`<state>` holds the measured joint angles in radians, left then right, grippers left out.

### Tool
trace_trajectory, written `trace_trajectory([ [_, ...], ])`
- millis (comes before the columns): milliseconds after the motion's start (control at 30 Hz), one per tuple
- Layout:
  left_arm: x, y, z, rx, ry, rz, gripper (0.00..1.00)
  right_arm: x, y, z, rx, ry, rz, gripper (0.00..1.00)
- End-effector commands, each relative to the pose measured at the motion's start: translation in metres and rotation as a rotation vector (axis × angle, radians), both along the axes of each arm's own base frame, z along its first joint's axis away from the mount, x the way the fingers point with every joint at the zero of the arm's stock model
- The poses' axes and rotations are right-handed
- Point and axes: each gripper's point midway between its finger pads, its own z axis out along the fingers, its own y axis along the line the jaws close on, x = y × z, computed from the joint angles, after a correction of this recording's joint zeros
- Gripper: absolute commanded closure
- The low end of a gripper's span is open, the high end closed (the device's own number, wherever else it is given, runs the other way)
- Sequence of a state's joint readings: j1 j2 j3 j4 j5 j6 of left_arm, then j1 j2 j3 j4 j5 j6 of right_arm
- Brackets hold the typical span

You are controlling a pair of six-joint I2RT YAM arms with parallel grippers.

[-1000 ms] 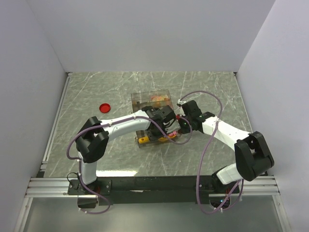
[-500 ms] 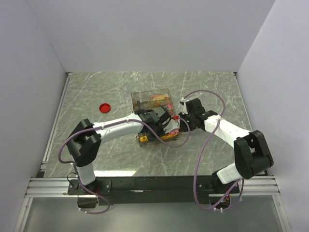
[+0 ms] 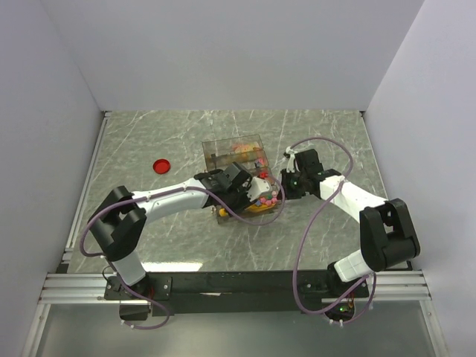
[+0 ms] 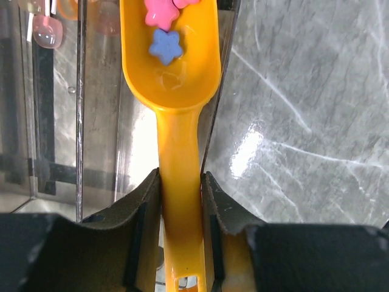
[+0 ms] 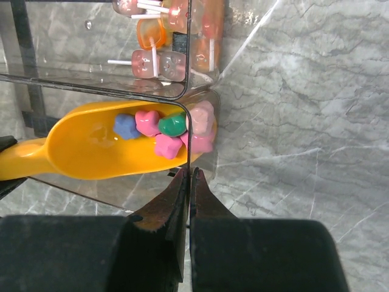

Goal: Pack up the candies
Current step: Scoop the fake candies from the storage box.

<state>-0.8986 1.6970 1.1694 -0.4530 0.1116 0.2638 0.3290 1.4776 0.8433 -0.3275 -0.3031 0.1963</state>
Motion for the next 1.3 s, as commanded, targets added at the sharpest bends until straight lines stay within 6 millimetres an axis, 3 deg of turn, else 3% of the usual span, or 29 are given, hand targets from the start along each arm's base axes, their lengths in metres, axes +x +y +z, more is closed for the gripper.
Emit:
trace_trajectory([
  [0, 0.021, -0.051, 0.028, -0.249, -0.064, -0.037, 0.99, -0.021, 0.008, -0.019, 0.053, 0.108, 0.036, 1.00],
  [100, 0.023, -0.047, 0.021, -0.221, 0.044, 0.030, 0.99, -0.021, 0.007, -0.022, 0.056, 0.119, 0.033, 1.00],
  [233, 0.009, -0.051, 0.020, -0.300, 0.160, 0.024, 0.99, -0.022, 0.007, -0.025, 0.073, 0.127, 0.031, 1.00],
  [367, 0.003, -0.043, 0.014, -0.340, 0.189, 0.042, 0.99, -0.023, 0.004, -0.029, 0.074, 0.132, 0.024, 1.00],
  [633, 0.017, -0.040, 0.027, -0.382, 0.005, -0.035, 0.99, -0.014, 0.001, -0.023, 0.077, 0.101, 0.027, 1.00],
  [833, 0.026, -0.050, 0.037, -0.381, -0.068, -0.123, 0.99, -0.011, 0.002, -0.021, 0.066, 0.095, 0.061, 1.00],
  [1033, 0.023, -0.060, 0.023, -0.410, -0.059, -0.192, 0.99, -0.014, 0.012, -0.018, 0.118, 0.100, 0.122, 1.00],
  [1167, 0.020, -0.056, 0.012, -0.425, -0.079, -0.195, 0.99, -0.016, 0.014, -0.019, 0.128, 0.115, 0.138, 1.00],
  [1267, 0.019, -0.054, 0.029, -0.488, -0.155, -0.212, 0.99, -0.016, 0.014, -0.019, 0.129, 0.118, 0.139, 1.00],
])
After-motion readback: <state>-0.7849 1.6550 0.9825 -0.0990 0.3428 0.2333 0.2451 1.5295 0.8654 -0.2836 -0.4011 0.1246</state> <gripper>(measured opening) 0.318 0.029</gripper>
